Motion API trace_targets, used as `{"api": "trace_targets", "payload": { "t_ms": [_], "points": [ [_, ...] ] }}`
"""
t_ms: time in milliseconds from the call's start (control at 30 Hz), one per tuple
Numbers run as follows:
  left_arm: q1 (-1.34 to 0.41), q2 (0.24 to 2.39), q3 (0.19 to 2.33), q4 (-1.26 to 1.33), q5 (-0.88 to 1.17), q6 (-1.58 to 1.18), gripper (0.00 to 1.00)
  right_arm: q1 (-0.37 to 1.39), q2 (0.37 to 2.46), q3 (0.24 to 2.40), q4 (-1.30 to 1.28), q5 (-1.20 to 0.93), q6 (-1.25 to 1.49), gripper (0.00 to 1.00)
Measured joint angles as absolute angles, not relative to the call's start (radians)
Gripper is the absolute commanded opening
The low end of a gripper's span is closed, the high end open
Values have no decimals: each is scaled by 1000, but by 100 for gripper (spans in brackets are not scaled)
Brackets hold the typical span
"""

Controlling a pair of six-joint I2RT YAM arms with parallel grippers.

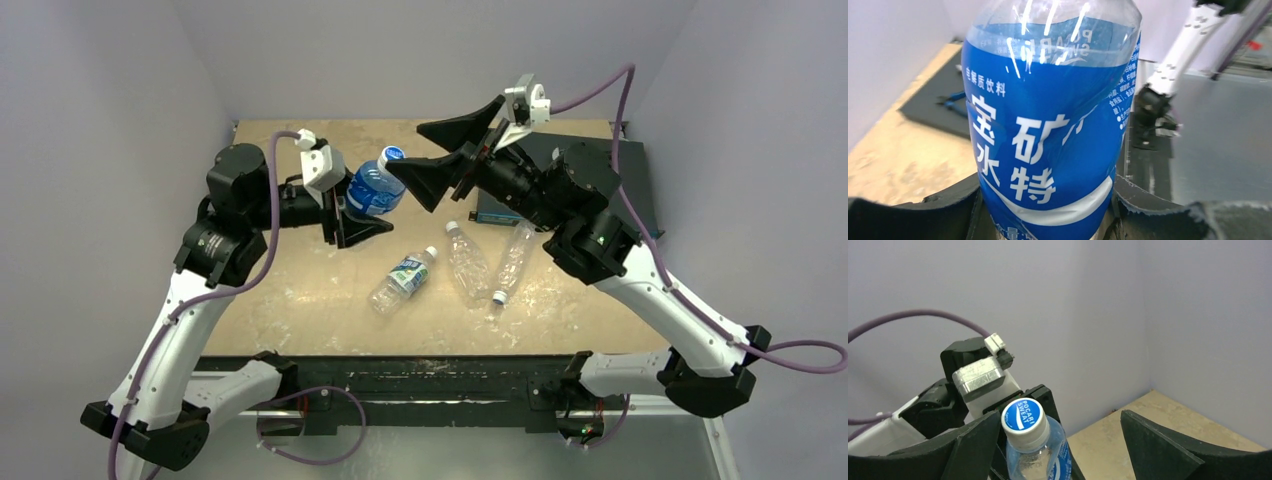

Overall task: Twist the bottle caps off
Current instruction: Unscrew the bottle cap from the plastic bottle.

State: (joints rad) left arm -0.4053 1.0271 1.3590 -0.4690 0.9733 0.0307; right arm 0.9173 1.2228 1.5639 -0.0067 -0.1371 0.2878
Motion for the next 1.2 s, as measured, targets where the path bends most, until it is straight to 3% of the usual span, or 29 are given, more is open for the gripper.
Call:
{"api": "trace_targets", "payload": {
  "t_ms": [233, 500, 767, 1000, 1100, 1200],
  "points": [
    [-405, 986, 1312, -464, 754, 124, 33, 994, 1248, 1620, 6, 51, 302, 84],
    [-405, 994, 1294, -461, 633, 153, 33, 1055, 1377, 1734, -52, 207, 303, 65],
    [-405, 1000, 1294, -461, 594, 154, 33, 1060, 1430, 1735, -98, 279, 306, 46],
    [-405, 1000, 1284, -458, 594, 154, 33, 1060, 1419, 1735, -81, 298, 310, 46],
    [-405, 1000, 1277, -458, 594, 154, 33, 1060, 1417, 1734, -81, 301, 310, 36],
    [-405, 1000, 1277, -456, 594, 154, 33, 1060, 1417, 1732, -82, 308, 310, 33]
  ]
}}
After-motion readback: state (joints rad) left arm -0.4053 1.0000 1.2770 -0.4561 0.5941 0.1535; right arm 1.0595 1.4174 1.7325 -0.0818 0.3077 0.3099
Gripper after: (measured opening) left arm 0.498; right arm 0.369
